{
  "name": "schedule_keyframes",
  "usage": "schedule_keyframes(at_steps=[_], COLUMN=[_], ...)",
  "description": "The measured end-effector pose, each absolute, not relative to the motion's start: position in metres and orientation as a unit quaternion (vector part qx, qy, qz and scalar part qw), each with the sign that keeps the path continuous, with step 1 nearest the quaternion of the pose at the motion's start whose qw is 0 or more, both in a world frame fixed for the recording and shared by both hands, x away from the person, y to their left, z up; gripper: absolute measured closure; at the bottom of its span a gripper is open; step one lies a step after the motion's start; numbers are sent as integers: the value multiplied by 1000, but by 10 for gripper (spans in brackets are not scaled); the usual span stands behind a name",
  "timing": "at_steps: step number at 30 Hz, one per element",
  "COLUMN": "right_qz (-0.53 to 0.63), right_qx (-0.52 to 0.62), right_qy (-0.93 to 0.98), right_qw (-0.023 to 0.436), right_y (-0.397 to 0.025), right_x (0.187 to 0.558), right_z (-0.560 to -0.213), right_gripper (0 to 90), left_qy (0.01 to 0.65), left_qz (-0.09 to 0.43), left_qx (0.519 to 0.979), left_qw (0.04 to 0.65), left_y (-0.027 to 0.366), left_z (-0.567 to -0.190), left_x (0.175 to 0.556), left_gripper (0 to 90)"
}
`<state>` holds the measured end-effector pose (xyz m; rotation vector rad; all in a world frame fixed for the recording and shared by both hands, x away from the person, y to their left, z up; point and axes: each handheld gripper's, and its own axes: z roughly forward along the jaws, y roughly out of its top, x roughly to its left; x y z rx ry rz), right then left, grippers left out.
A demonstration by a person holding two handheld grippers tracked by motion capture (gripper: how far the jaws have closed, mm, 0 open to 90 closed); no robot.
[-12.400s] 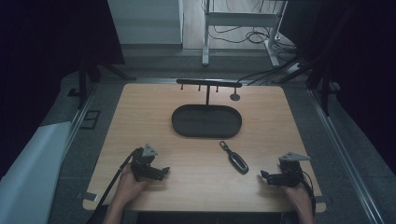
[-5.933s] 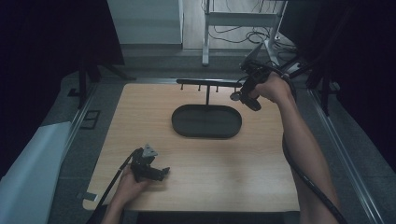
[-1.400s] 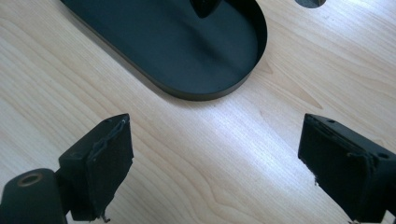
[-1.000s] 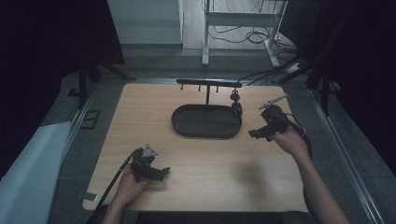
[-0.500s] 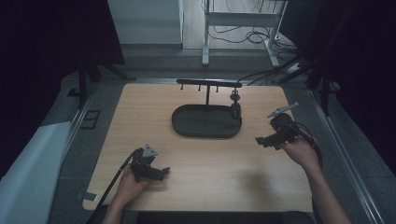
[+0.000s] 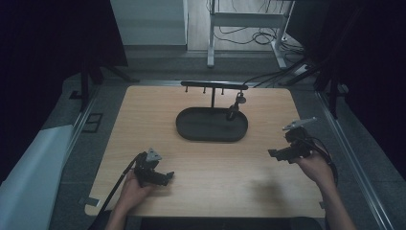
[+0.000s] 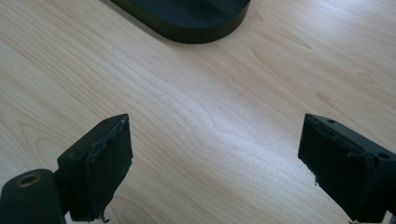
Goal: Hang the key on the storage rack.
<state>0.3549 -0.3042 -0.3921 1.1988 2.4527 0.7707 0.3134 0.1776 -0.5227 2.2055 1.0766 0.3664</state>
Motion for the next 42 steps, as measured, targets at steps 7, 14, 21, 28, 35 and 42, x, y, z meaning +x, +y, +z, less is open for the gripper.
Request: schedule_keyframes(at_steps=[7,14,21,28,35,42], right_qz=[270,281,292,299,306,317], right_qx=[418,420,424,428,429,425], right_qy=[853,848,842,837,833,829], right_qw=[156,159,163,165,167,176], right_y=[-308,-308,-305,-302,-298,-295], right_x=[345,338,331,324,319,314], right_z=[-408,-425,-443,-463,-481,-493], right_gripper=[97,74,47,47,47,46], left_qy=[410,411,410,411,411,411], left_qz=[140,140,141,141,141,141], left_qx=[841,841,841,841,841,841], left_qw=[323,323,322,323,323,323], left_y=[178,178,178,177,177,177], left_z=[-523,-523,-523,-523,-523,-523], left_x=[313,313,313,313,313,313], left_gripper=[0,0,0,0,0,0])
